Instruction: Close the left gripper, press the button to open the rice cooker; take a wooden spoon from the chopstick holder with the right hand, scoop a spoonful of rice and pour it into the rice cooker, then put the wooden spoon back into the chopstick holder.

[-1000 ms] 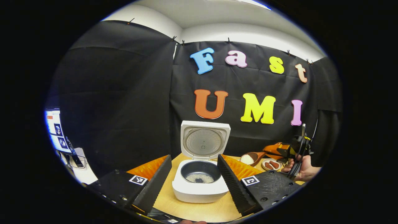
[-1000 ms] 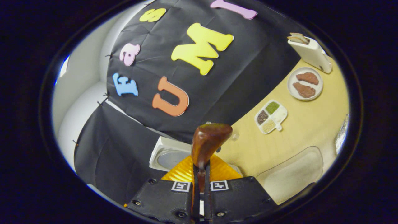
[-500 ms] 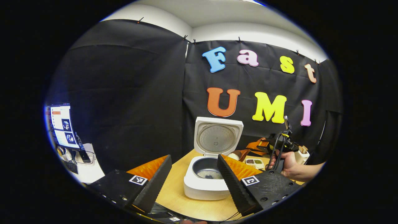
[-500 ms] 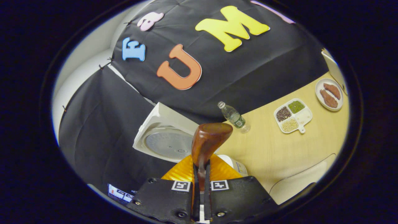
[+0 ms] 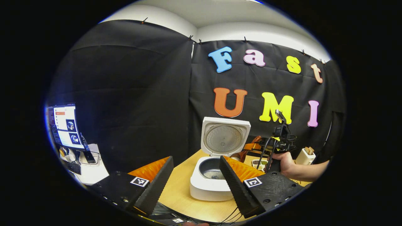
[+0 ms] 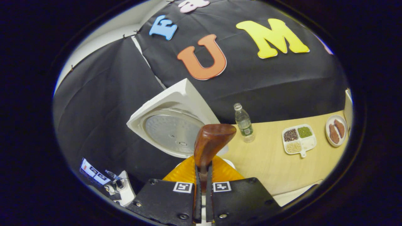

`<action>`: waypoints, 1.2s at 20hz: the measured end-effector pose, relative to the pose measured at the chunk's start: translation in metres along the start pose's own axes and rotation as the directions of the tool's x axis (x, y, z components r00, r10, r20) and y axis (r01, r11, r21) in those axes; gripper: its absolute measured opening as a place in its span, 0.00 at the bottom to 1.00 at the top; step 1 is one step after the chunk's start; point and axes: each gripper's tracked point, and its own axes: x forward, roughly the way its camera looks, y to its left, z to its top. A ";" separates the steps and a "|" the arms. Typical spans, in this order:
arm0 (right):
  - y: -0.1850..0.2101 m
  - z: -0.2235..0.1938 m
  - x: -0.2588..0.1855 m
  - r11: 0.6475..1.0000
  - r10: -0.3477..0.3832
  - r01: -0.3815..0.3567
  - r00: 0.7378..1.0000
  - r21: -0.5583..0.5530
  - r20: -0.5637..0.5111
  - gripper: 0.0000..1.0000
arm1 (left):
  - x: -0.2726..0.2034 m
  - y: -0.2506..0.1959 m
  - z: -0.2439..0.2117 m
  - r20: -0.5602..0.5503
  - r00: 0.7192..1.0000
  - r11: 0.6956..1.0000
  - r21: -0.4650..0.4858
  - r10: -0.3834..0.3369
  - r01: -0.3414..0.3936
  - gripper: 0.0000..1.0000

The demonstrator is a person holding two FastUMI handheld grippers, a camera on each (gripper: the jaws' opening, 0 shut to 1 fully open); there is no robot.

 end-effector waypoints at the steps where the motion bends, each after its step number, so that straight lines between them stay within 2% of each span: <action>1: 0.003 -0.001 0.002 1.000 -0.002 0.002 1.000 -0.023 -0.002 0.11 | -0.001 0.000 0.000 0.001 1.000 1.000 0.001 0.001 -0.001 0.94; 7: 0.017 0.005 0.002 0.984 -0.010 0.014 1.000 -0.180 0.025 0.10 | 0.000 0.002 0.001 0.003 1.000 1.000 -0.007 0.001 -0.001 0.94; 13: 0.037 0.014 0.002 0.934 0.001 0.019 0.998 -0.356 0.056 0.10 | 0.000 -0.003 0.003 0.009 1.000 1.000 -0.011 -0.011 0.011 0.94; 19: 0.066 0.019 0.002 0.824 0.047 0.013 0.995 -0.567 0.091 0.11 | 0.001 -0.003 0.002 0.021 1.000 1.000 -0.013 -0.017 0.018 0.94; 24: 0.090 0.016 -0.001 0.682 0.091 0.030 0.988 -0.731 0.126 0.11 | -0.003 -0.002 0.002 0.028 0.999 1.000 -0.020 -0.021 0.021 0.94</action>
